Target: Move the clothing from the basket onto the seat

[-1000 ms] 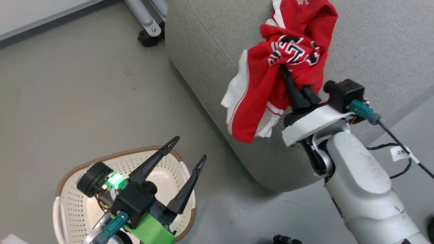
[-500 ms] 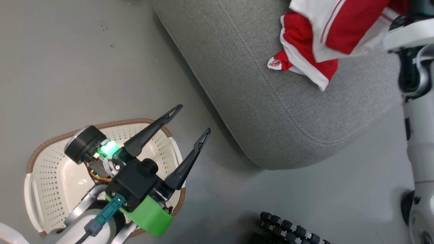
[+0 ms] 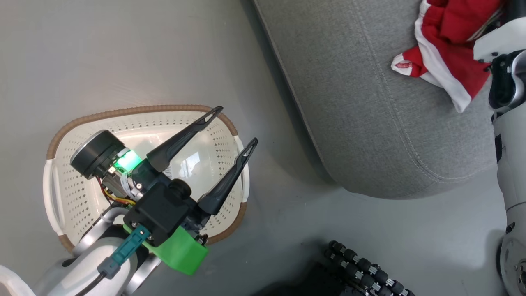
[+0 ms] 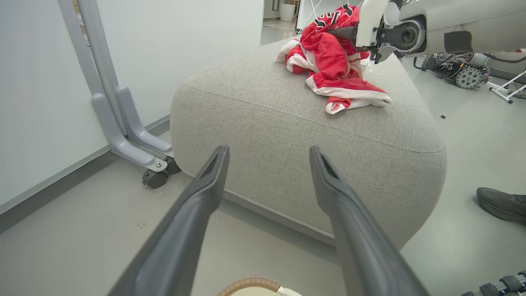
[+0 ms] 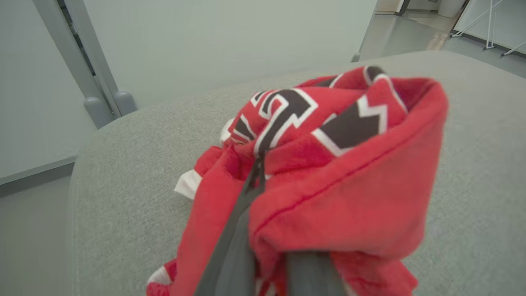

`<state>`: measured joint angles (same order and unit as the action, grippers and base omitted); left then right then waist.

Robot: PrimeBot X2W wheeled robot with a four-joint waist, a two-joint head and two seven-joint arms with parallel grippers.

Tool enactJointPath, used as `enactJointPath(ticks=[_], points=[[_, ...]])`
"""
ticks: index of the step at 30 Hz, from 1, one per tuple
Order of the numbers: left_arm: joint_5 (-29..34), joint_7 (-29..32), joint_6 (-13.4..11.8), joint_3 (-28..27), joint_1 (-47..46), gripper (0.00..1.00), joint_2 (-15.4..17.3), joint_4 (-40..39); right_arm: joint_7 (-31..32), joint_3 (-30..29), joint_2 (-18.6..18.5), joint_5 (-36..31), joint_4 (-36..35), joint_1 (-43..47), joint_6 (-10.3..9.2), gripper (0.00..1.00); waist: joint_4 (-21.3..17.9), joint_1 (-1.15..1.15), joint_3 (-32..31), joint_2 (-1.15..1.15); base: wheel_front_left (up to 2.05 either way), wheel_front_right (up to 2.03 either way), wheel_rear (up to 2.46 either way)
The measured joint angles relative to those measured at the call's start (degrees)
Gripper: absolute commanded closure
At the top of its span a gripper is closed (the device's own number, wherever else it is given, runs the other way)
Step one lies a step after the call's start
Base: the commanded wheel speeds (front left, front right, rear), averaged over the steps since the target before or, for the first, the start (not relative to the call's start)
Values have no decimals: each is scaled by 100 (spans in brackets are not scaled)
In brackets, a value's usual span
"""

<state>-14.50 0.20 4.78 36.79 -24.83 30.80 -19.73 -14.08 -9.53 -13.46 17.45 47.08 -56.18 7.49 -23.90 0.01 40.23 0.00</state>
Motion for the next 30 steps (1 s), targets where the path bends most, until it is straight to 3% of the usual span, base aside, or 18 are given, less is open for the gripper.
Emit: enactJointPath(ticks=[7, 20, 30], points=[[-27, -213, -56, 33, -27, 0, -141, 263, -92, -81, 60, 19, 85, 477, 1, 0, 244, 0, -11, 0, 0, 0, 0], [-210, -915, -287, 151, 277, 0, -573, 1048, -98, -460, 664, -460, -2016, 2729, 0, 0, 385, -1, -862, 0, 0, 0, 0], [-576, -1447, -641, -135, 730, 0, -1046, 1848, -97, 36, 995, -971, -3305, 4038, 0, 0, 694, -1, -1730, 0, 0, 0, 0]])
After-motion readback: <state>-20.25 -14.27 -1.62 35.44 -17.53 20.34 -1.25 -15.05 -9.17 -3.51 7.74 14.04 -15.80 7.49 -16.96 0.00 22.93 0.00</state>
